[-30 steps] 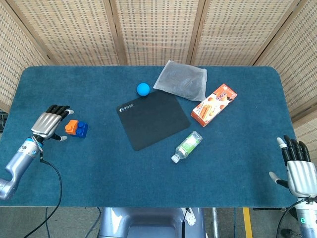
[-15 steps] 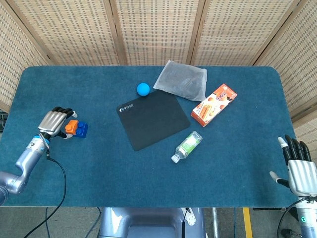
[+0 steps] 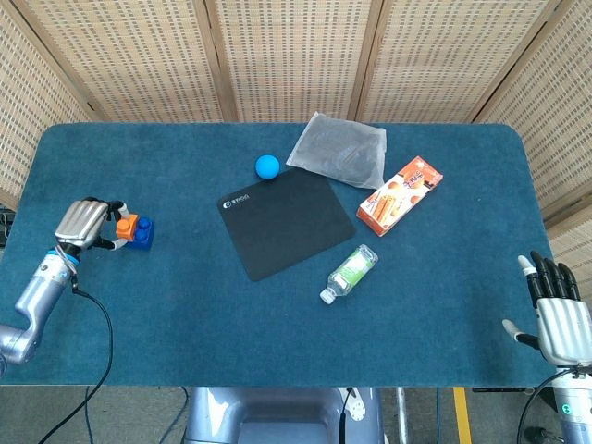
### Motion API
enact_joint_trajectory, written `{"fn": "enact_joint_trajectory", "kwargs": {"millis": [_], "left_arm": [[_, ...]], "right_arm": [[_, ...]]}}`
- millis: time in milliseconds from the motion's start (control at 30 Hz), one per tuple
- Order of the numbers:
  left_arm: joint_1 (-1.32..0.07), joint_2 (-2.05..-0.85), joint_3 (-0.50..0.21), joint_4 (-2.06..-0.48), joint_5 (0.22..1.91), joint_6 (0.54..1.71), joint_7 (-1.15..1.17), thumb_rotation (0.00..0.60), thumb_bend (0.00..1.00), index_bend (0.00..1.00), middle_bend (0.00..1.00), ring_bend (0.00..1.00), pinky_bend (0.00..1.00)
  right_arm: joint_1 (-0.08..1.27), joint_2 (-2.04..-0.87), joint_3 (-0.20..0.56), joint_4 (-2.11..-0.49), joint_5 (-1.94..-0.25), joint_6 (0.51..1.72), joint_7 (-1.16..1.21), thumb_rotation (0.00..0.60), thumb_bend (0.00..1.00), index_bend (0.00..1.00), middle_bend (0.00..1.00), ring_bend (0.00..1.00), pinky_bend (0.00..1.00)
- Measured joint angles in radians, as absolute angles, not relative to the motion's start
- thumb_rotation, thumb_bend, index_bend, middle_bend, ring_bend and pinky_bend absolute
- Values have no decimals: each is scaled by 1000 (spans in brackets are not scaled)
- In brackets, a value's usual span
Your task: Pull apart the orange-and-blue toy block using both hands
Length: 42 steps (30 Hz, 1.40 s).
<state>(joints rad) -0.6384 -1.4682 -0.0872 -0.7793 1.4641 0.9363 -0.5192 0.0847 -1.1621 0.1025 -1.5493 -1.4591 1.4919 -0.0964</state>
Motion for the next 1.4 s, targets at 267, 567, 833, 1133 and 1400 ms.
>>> {"fn": "enact_joint_trajectory", "kwargs": {"millis": [267,567,833,1133,1400], "left_arm": [[-596,-1382,-138,-983,1468,1111,-803,600,291,611,540,487,381],[-578,-1378,-186,-1182,1432,1151,-1030,600,296,612,540,486,406],[-605,-1422,-227,-1276,1376,1050,-1251,600,302,620,541,487,406],[-686,-1476,-279,-1328,1346,929,-1335,600,313,627,540,487,406],[-744,-1505,-313,-1375,1315,856,-1311,600,323,628,540,486,406]], "right_arm": [[86,-1165,100,-1552,-1465,1495,-106,600,0,0,0,0,0],[90,-1169,100,-1547,-1465,1490,-108,600,0,0,0,0,0],[111,-1180,103,-1528,-1491,1480,-67,600,0,0,0,0,0],[179,-1176,118,-1484,-1571,1460,121,600,0,0,0,0,0],[318,-1195,146,-1437,-1673,1429,374,600,0,0,0,0,0]]}}
